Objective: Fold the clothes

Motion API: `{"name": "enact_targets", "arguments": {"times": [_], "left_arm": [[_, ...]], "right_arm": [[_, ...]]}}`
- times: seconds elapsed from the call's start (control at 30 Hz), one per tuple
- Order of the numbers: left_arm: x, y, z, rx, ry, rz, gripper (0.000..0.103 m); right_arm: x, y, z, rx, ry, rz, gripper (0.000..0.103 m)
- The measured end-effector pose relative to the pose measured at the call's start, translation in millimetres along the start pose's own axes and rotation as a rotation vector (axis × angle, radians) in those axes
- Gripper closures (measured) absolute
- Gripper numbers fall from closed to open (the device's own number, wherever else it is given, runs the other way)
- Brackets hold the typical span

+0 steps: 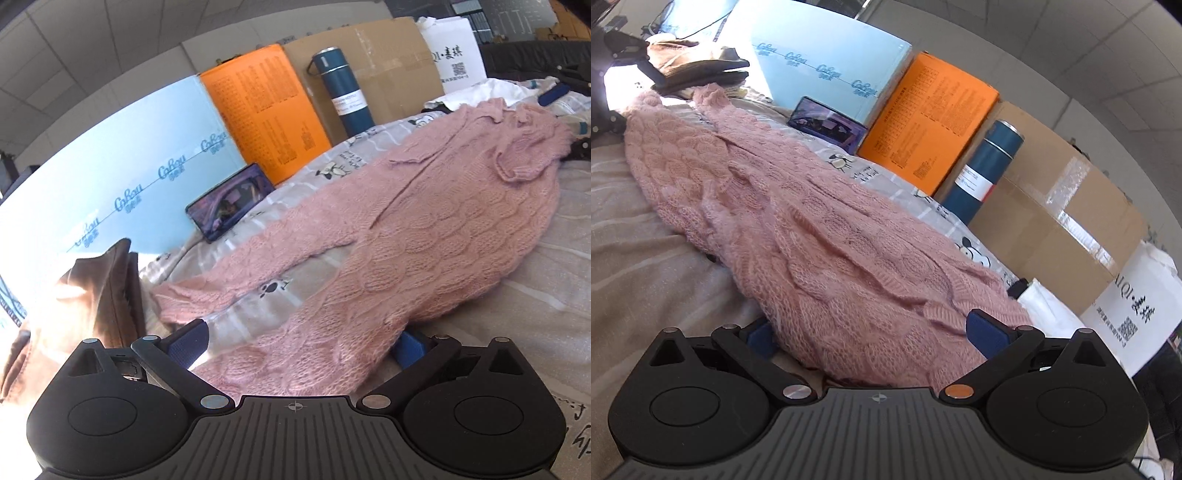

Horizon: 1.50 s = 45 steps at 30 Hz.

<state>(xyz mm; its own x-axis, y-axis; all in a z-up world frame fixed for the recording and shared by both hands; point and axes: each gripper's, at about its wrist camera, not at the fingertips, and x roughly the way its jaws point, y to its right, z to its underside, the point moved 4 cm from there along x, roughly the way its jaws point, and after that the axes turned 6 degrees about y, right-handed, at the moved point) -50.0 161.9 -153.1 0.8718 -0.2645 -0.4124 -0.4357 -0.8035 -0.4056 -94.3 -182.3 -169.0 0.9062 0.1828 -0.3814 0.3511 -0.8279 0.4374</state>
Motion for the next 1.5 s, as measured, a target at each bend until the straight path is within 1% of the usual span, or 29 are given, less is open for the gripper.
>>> {"name": "enact_targets", "arguments": {"times": [0.07,0.13,0.17,0.2,0.23,0.27,0.3,0.33,0.43,0.53,0.67,0.73,0.8,0.87,0.93,0.97,1.0,1.07,1.13,1.17,1.2,1.23,1.27,1.3,1.33,1.37,1.4,1.43,1.5], "left_arm": [[-1,-1,-3,-0.014,0.006,-0.003,0.003],[-4,0,-9,-0.019,0.023,0.001,0.006],[-4,0,-12,-0.039,0.039,0.016,0.009],[-5,1,-15,-0.058,0.053,0.030,0.015],[-4,0,-15,-0.073,0.055,0.038,0.020],[-3,-1,-15,-0.088,0.053,0.037,0.038],[-1,-3,-15,-0.104,0.050,0.036,0.060],[1,-6,-14,-0.127,0.052,0.036,0.066],[6,-15,-17,-0.188,0.073,0.032,0.068],[14,-28,-24,-0.251,0.106,0.011,0.068],[34,-51,-34,-0.377,0.129,0.019,0.068],[48,-63,-36,-0.433,0.113,0.024,0.068],[63,-75,-36,-0.497,0.073,0.046,0.067],[75,-89,-32,-0.555,0.039,0.039,0.065],[81,-100,-25,-0.614,0.034,0.026,0.055],[82,-106,-20,-0.662,0.038,0.022,0.047],[83,-112,-14,-0.710,0.043,0.018,0.044],[84,-124,-1,-0.821,0.051,0.032,0.042],[84,-132,8,-0.924,0.080,0.070,0.042],[83,-136,13,-0.992,0.109,0.110,0.040],[82,-139,17,-1.057,0.144,0.149,0.034],[81,-142,21,-1.117,0.177,0.187,0.031],[80,-144,24,-1.154,0.195,0.209,0.028],[78,-145,26,-1.184,0.210,0.228,0.027],[76,-144,26,-1.175,0.206,0.221,0.027],[74,-143,25,-1.166,0.203,0.214,0.027],[72,-141,25,-1.156,0.200,0.207,0.027],[71,-139,25,-1.142,0.194,0.198,0.026],[70,-128,18,-1.035,0.157,0.162,0.021]], "right_arm": [[-3,4,3,0.039,0.000,-0.038,0.015],[-3,5,4,0.079,0.002,-0.088,0.039],[-2,6,3,0.103,0.002,-0.107,0.044],[-1,7,3,0.128,0.003,-0.121,0.054],[-1,9,3,0.154,0.006,-0.129,0.059],[0,12,2,0.182,0.012,-0.130,0.062],[0,16,2,0.214,0.019,-0.135,0.068],[0,20,1,0.249,0.027,-0.142,0.073],[1,34,-4,0.343,0.058,-0.160,0.079],[4,53,-11,0.476,0.117,-0.162,0.081],[15,78,-20,0.667,0.179,-0.140,0.082],[24,88,-24,0.750,0.185,-0.130,0.083],[35,97,-28,0.817,0.178,-0.118,0.083],[47,103,-30,0.870,0.157,-0.104,0.083],[60,111,-30,0.925,0.124,-0.081,0.083],[66,113,-29,0.948,0.107,-0.062,0.083],[71,116,-27,0.972,0.089,-0.043,0.083],[79,117,-21,1.026,0.083,-0.035,0.083],[86,118,-15,1.081,0.086,-0.036,0.082],[90,118,-11,1.109,0.088,-0.037,0.081],[93,118,-8,1.136,0.089,-0.037,0.078],[97,118,-4,1.164,0.091,-0.038,0.075],[100,118,-1,1.192,0.092,-0.039,0.072],[103,118,3,1.206,0.085,-0.035,0.063],[104,117,4,1.201,0.079,-0.033,0.060],[103,116,3,1.188,0.081,-0.037,0.059],[103,115,2,1.176,0.083,-0.040,0.053],[102,113,1,1.164,0.089,-0.047,0.043],[101,109,-4,1.126,0.099,-0.060,0.034]]}}
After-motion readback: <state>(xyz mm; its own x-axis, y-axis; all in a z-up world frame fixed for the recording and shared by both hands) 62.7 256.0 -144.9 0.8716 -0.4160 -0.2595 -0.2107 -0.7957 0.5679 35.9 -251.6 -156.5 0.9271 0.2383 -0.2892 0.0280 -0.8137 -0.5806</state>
